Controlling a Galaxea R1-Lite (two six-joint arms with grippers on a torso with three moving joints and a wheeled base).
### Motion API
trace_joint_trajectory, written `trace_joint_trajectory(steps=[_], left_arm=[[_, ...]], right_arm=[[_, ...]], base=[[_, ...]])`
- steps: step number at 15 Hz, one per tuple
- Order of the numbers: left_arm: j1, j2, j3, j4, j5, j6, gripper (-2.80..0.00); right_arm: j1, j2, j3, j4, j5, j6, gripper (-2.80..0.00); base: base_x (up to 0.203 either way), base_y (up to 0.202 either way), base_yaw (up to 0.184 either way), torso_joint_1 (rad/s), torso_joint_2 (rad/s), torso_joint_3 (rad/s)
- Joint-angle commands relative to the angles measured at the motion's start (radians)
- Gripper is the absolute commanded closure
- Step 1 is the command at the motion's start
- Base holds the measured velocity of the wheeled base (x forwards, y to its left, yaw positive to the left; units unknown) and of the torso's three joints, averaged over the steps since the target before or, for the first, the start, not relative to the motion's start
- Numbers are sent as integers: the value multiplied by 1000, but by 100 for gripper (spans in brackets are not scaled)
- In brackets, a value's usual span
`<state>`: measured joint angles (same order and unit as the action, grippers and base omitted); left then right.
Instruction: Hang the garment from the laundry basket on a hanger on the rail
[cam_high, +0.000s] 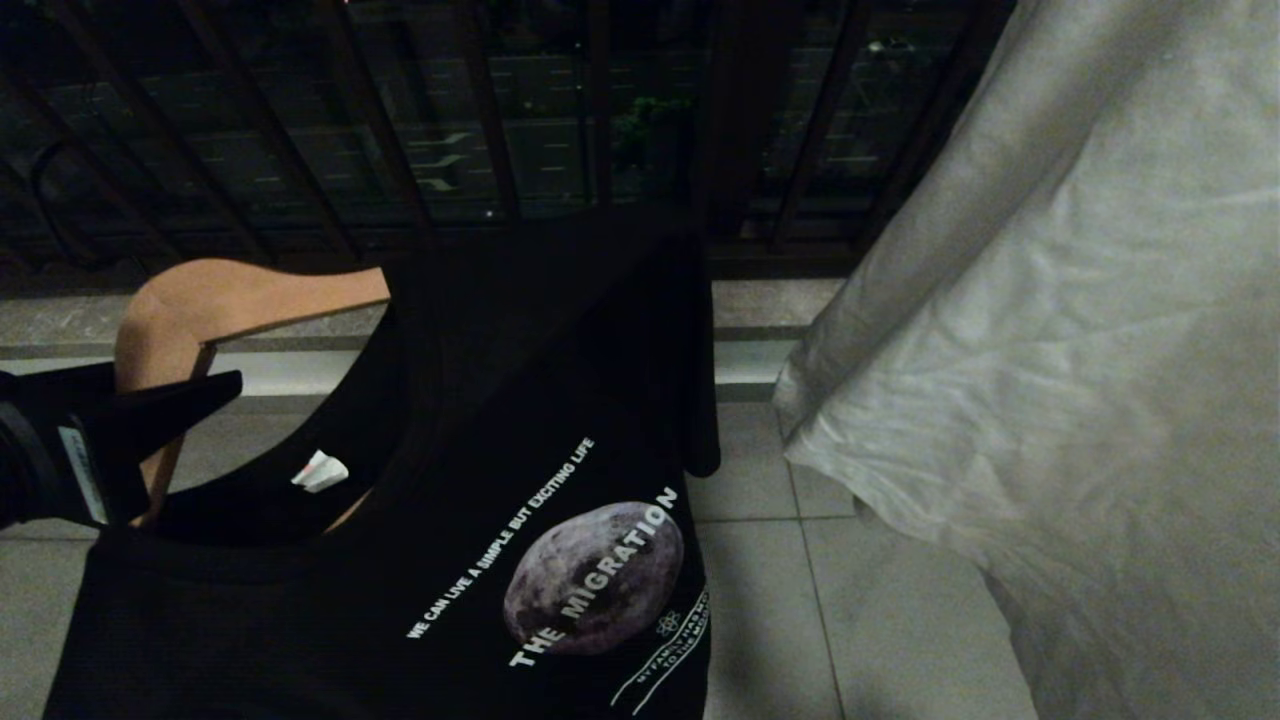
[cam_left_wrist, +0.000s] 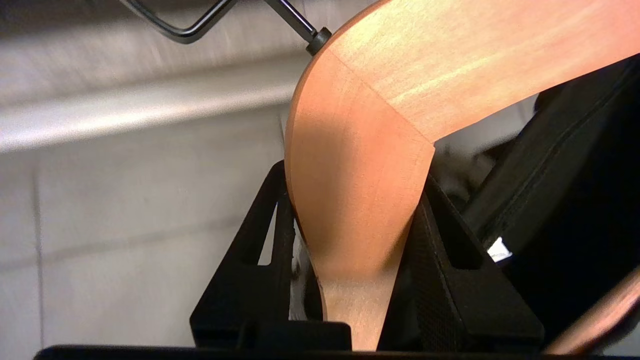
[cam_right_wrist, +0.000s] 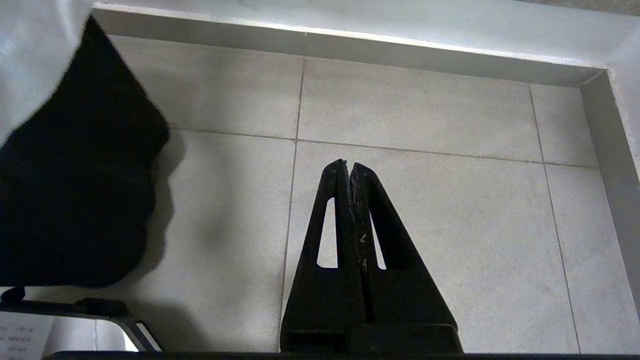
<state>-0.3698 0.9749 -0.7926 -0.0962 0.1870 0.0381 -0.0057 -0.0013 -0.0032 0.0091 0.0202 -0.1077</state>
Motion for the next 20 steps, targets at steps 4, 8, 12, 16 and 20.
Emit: trace_joint_trajectory(steps=[4, 8, 12, 16, 20], left_arm=[[0, -54, -144, -9, 16, 25, 0], [1, -74, -229, -12, 26, 83, 0], [3, -88, -333, -3, 102, 135, 0], [12, -127, -310, 6, 115, 182, 0], [20, -187, -271, 87, 96, 183, 0]], right_arm=[[0, 1, 0, 0, 0, -1, 0], [0, 1, 0, 0, 1, -1, 0], [0, 1, 0, -1, 0, -3, 0], [0, 1, 0, -1, 1, -6, 0], [0, 1, 0, -1, 0, -6, 0]], base=[[0, 0, 0, 0, 0, 0], [0, 0, 0, 0, 0, 0], [0, 0, 0, 0, 0, 0], [0, 0, 0, 0, 0, 0], [0, 0, 0, 0, 0, 0]])
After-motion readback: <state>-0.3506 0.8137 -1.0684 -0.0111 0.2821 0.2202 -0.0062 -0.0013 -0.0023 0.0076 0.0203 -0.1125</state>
